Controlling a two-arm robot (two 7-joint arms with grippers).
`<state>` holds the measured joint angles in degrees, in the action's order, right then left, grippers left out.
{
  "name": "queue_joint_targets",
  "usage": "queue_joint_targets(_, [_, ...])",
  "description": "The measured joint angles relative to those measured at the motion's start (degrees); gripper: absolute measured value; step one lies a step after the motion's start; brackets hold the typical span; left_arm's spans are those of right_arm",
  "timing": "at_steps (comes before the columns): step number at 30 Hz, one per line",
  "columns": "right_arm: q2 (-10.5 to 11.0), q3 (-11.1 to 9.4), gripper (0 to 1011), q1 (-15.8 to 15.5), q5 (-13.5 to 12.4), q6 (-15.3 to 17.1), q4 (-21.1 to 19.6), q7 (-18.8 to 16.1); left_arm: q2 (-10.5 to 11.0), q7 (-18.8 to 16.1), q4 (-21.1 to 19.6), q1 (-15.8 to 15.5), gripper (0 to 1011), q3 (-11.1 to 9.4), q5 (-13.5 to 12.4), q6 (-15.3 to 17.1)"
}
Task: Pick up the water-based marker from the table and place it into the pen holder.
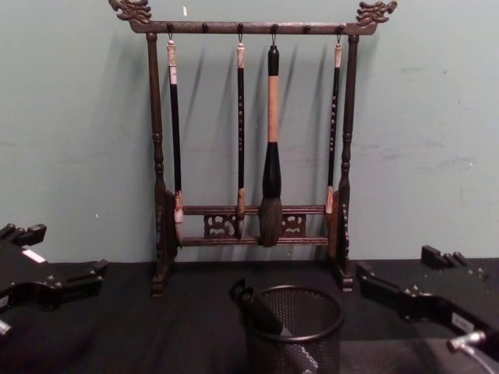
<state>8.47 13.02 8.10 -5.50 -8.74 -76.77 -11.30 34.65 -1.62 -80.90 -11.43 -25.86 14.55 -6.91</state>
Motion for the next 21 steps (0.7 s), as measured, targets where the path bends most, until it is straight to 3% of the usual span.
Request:
queue_joint_targets(11, [-0.8,-0.9,1002,0.9,0.7,-0.6,2.7,0.3,0.0,0.0,0.0,0.0,1009,0.0,0.0,0.0])
queue_joint_targets(21, [-0.8,-0.9,1002,1.0,0.7,-0.7,2.8,0.1,0.0,0.0,0.0,0.0,1009,0.0,0.0,0.0])
